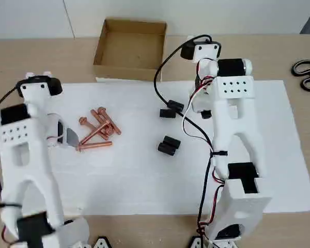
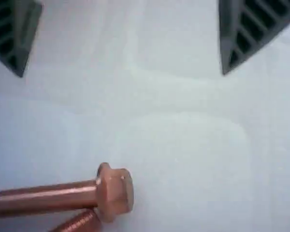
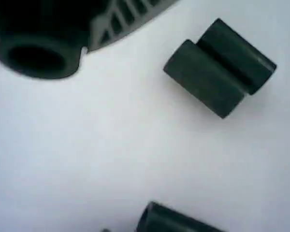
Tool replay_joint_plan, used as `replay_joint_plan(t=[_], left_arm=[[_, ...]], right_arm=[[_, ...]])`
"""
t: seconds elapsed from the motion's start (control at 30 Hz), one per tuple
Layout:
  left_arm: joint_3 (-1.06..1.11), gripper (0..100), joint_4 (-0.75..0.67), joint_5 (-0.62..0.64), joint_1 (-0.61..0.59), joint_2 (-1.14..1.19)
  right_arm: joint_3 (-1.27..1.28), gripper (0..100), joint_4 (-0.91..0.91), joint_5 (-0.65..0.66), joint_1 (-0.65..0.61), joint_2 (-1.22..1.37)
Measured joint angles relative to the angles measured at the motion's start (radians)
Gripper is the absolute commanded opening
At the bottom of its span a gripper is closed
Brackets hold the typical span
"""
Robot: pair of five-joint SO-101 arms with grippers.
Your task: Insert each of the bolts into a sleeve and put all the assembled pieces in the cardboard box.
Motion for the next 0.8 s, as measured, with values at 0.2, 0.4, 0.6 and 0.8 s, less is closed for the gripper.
replay_joint_plan(t=[0.2,0.4,0.6,0.8], left_arm=[[-0.118,24,0.041,-0.074,0.106,0.08],[-0.141,24,-0.058,-0.21,0.296,0.092],[-0.115,24,-0.233,-0.25,0.313,0.092],[0.012,24,-0.364,-0.295,0.313,0.092]], right_arm=[[0.002,2.9,0.002,0.0,0.0,0.0],[0.012,2.9,0.003,0.0,0.0,0.0],[0.034,2.9,0.003,0.0,0.0,0.0],[0.034,2.9,0.003,0.0,0.0,0.0]])
